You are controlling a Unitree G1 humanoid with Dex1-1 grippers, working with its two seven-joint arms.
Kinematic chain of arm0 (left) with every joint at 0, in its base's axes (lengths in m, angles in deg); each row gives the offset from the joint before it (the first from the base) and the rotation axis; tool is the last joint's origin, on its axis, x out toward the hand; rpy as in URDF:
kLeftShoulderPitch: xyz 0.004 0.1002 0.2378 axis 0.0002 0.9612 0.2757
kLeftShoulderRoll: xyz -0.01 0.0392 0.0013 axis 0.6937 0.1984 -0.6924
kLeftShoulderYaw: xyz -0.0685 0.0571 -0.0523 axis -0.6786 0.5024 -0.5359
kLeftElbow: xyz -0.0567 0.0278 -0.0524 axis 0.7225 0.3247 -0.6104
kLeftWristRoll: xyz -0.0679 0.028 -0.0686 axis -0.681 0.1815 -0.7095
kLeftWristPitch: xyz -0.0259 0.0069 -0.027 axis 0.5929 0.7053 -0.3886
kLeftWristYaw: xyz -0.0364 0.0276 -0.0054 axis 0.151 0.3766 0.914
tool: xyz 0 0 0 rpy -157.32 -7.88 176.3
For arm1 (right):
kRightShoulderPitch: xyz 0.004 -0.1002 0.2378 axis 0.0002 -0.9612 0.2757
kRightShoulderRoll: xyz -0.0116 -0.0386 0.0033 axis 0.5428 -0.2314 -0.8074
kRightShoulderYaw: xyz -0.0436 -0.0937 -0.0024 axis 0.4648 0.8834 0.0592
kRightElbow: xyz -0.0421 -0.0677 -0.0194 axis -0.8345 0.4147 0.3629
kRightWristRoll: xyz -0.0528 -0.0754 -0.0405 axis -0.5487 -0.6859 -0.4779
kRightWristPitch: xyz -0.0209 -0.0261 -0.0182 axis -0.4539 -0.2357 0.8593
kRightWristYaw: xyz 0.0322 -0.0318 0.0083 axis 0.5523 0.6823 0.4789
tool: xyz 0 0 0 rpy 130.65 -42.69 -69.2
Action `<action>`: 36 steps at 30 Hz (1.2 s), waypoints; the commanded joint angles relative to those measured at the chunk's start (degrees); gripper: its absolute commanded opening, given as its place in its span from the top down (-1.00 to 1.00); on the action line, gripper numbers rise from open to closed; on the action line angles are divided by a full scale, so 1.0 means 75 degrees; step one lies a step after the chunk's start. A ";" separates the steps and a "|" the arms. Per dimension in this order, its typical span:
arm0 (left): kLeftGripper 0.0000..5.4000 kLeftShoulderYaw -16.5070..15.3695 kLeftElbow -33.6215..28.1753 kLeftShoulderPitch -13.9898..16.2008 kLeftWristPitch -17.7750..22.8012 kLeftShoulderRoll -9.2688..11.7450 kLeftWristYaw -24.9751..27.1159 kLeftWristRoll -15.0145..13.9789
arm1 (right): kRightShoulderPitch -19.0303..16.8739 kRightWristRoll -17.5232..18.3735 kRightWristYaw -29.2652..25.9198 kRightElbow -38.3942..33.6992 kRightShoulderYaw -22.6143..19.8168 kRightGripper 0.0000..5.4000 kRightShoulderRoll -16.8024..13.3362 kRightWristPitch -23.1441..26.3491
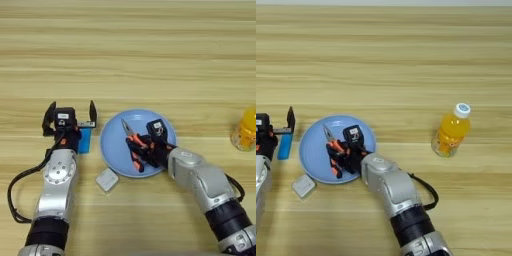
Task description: Move the objects on the table
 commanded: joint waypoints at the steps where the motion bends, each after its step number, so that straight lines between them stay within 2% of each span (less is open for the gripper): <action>1: -1.00 -0.0043 -0.0032 0.0001 0.0101 0.0038 -0.0016 0.0052 | 0.0435 -0.0336 0.0233 0.1641 -0.0304 0.16 0.0029 -0.0337; 7: -1.00 -0.0046 -0.0070 0.0031 0.0107 0.0037 -0.0016 0.0050 | 0.1213 -0.0424 0.0243 0.3122 -0.0602 0.17 0.0133 -0.1172; 13: -1.00 -0.0043 -0.0103 0.0070 0.0111 0.0027 -0.0024 0.0056 | 0.1336 -0.0508 0.0109 0.3541 -0.0661 0.17 0.0186 -0.1549; 20: -1.00 -0.0045 -0.0104 0.0071 0.0118 0.0026 -0.0030 0.0057 | 0.1231 -0.0581 -0.0074 0.3257 -0.0622 0.17 0.0197 -0.1773; 21: -1.00 -0.0045 -0.0099 0.0068 0.0118 0.0027 -0.0029 0.0057 | 0.1213 -0.0628 -0.0072 0.3200 -0.0599 0.06 0.0186 -0.1819; 26: -1.00 -0.0052 -0.0071 0.0054 0.0113 0.0036 -0.0026 0.0055 | 0.1062 -0.0794 -0.0071 0.2843 -0.0560 -0.12 0.0136 -0.2004; 32: -1.00 -0.0054 -0.0051 0.0043 0.0112 0.0039 -0.0023 0.0055 | 0.0704 -0.1091 -0.0067 0.2020 -0.0389 -0.35 0.0063 -0.2226; 36: -1.00 -0.0049 -0.0056 0.0052 0.0109 0.0034 -0.0027 0.0061 | 0.0391 -0.1222 -0.0060 0.1281 -0.0315 -0.49 -0.0008 -0.2111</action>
